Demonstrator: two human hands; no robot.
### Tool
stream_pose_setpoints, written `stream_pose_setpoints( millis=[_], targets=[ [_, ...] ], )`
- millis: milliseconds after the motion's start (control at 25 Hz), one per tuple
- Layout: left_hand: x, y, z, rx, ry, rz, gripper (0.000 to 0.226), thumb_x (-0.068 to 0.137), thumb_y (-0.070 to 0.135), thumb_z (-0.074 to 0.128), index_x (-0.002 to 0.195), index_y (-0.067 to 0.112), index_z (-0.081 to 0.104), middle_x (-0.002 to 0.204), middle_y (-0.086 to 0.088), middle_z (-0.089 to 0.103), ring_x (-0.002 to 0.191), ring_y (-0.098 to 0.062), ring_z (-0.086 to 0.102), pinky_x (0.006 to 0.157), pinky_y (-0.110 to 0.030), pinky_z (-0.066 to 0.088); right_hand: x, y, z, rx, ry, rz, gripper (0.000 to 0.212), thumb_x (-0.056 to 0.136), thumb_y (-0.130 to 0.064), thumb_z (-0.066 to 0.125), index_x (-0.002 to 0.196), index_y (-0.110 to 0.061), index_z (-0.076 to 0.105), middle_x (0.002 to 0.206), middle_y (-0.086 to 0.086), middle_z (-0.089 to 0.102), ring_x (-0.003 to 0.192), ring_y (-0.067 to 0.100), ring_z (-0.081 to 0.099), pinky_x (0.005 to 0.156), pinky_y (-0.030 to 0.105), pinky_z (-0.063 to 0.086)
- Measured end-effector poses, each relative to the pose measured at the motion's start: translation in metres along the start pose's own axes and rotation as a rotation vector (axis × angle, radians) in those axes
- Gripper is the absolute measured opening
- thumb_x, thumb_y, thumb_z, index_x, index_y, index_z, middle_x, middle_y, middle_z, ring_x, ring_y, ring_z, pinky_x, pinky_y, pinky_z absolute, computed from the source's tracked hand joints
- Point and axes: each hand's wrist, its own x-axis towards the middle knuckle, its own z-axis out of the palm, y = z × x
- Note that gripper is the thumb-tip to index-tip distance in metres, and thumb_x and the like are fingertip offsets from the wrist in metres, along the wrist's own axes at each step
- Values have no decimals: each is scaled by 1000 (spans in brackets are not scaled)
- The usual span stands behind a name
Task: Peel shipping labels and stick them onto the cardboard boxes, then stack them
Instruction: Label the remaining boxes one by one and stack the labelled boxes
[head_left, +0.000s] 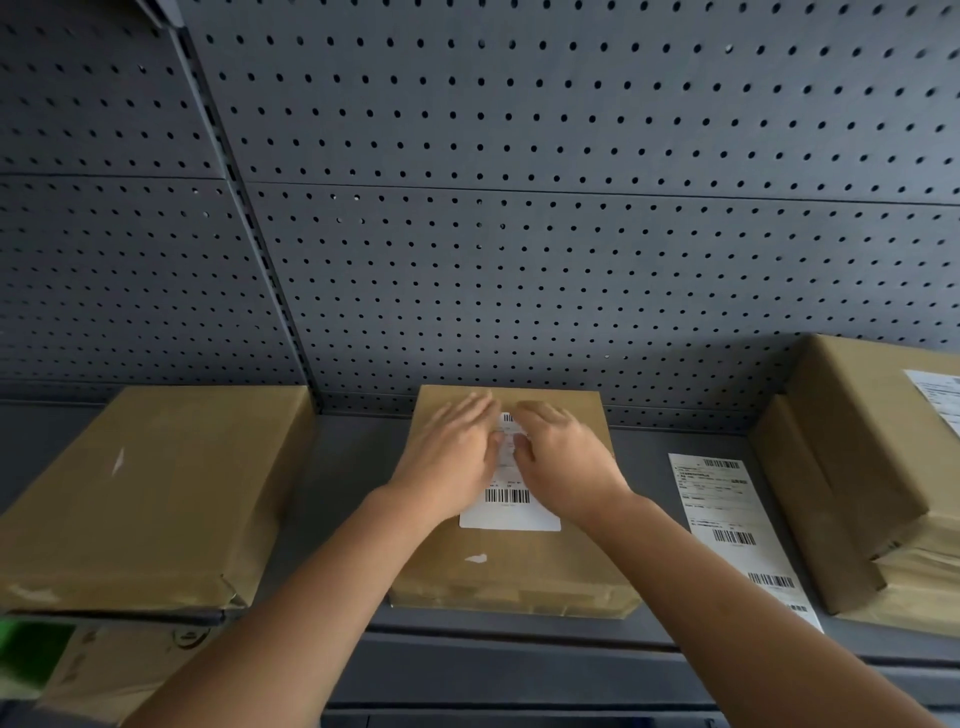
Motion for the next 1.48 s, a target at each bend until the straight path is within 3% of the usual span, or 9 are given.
stream_pose_setpoints(
  millis=[120, 200, 400, 680, 880, 1120, 1320, 1480],
  targets=[
    [2, -5, 9, 66, -144, -17, 58, 110, 37, 21, 161, 12, 15, 170, -4, 13, 157, -15, 9, 127, -33, 6, 3, 1, 11, -38, -133, -54, 47, 104, -23, 38, 149, -13, 41, 156, 6, 42, 147, 22, 33, 121, 40, 25],
    [0, -8, 13, 82, -182, -30, 59, 109, 41, 17, 162, 15, 9, 171, -2, 6, 157, -13, 3, 127, -32, 6, 0, 3, 15, -101, -163, -52, 50, 106, -27, 31, 154, -15, 32, 163, 4, 29, 152, 19, 21, 124, 38, 13],
    [-4, -15, 16, 104, -201, -67, 62, 108, 47, 13, 162, 19, 1, 170, 3, -3, 156, -8, -3, 128, -34, 5, -6, 10, 10, -141, -224, 33, 57, 107, -42, 22, 159, -19, 18, 168, -4, 11, 154, 11, 6, 126, 39, 2],
    [-9, -32, 7, 109, -218, -130, 63, 107, 49, 9, 161, 20, -3, 170, 4, -6, 155, -7, -5, 127, -34, 0, -19, 31, -3, -128, -229, 141, 59, 106, -44, 18, 160, -21, 13, 168, -7, 9, 154, 7, 2, 125, 34, -2],
    [-22, -11, 3, 37, -174, -27, 59, 109, 41, 15, 162, 19, 1, 170, 4, -3, 155, -6, -4, 127, -31, -1, -24, 5, -2, -72, -169, -3, 64, 102, -46, 11, 158, -17, 23, 166, 1, 19, 154, 13, 12, 122, 32, 0],
    [-34, -1, 8, 76, -228, 10, 60, 108, 42, 14, 162, 18, 1, 170, 4, -5, 155, -6, -5, 128, -35, 4, -33, -1, 9, -138, -243, -26, 77, 91, -53, -5, 159, -22, 13, 167, -7, 11, 153, 7, 4, 126, 39, 1],
    [-38, -7, 7, 93, -251, -38, 61, 108, 44, 14, 161, 21, -4, 169, 6, -8, 155, -4, -6, 128, -33, 1, -45, 15, -3, -147, -238, 73, 60, 105, -48, 13, 159, -23, 16, 167, -10, 11, 153, 4, 4, 125, 39, -1],
    [-47, -14, 1, 75, -224, -100, 62, 107, 46, 12, 161, 20, -5, 169, 5, -9, 154, -5, -7, 127, -31, -2, -51, 17, -10, -135, -211, 140, 59, 106, -46, 17, 159, -21, 17, 167, -8, 12, 153, 5, 5, 125, 36, -2]
  ],
)
